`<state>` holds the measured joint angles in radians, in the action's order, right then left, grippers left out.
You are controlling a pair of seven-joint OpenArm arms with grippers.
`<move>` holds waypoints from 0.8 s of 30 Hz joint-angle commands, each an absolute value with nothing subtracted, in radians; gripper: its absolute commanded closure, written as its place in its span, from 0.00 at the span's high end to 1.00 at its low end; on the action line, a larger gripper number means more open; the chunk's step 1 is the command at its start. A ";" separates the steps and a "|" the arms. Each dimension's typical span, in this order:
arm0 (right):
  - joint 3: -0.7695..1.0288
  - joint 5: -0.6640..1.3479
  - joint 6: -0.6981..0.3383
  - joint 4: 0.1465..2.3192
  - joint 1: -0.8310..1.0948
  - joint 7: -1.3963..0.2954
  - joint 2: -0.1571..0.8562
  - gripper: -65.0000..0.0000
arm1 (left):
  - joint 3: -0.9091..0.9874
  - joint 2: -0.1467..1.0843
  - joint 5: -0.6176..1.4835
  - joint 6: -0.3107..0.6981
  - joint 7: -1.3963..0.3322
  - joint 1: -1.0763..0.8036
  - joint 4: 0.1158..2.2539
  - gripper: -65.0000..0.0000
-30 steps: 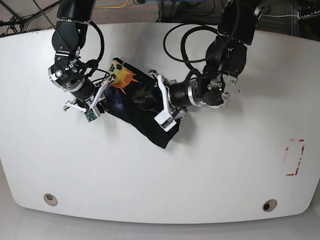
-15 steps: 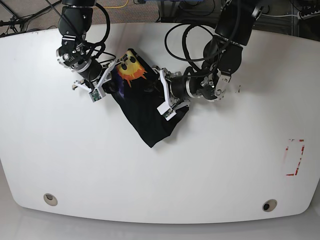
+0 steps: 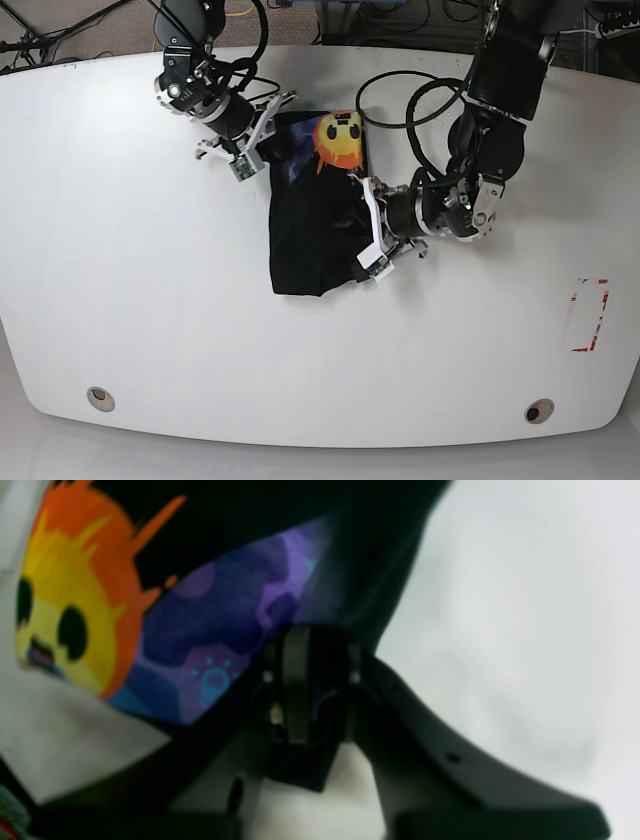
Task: Fold the T-shirt properly
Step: 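Fold the shirt end with the right gripper over toward the left gripper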
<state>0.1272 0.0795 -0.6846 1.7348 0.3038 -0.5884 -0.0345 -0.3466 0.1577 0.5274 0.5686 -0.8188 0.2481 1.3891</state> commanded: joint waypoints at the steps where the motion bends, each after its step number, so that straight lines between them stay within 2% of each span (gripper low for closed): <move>1: 0.104 0.091 -0.665 1.761 0.300 -0.572 -0.058 0.13 | -0.344 0.173 0.558 0.575 -0.828 0.274 1.455 0.28; 9: 0.073 0.093 -0.615 1.851 0.305 -0.575 -0.056 0.13 | -0.343 0.186 0.570 0.568 -0.885 0.249 1.644 0.28; 12: 0.082 0.091 -0.615 1.902 0.302 -0.604 -0.054 0.13 | -0.343 0.180 0.570 0.521 -0.878 0.219 1.679 0.28; 16: 0.127 0.099 -0.618 1.968 0.289 -0.667 -0.042 0.13 | -0.349 0.153 0.568 0.378 -0.875 0.197 1.693 0.30; 19: 0.154 0.101 -0.618 1.994 0.266 -0.699 -0.033 0.13 | -0.352 0.119 0.555 0.239 -0.845 0.173 1.690 0.38; 24: 0.199 0.101 -0.618 1.994 0.243 -0.722 -0.004 0.13 | -0.423 0.081 0.407 0.001 -0.708 0.094 1.696 0.48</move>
<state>0.1860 0.0856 -0.6132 1.9743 0.2550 -0.7330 -0.0177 -0.3782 0.0967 0.4450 0.0387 -0.7597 0.1074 1.6749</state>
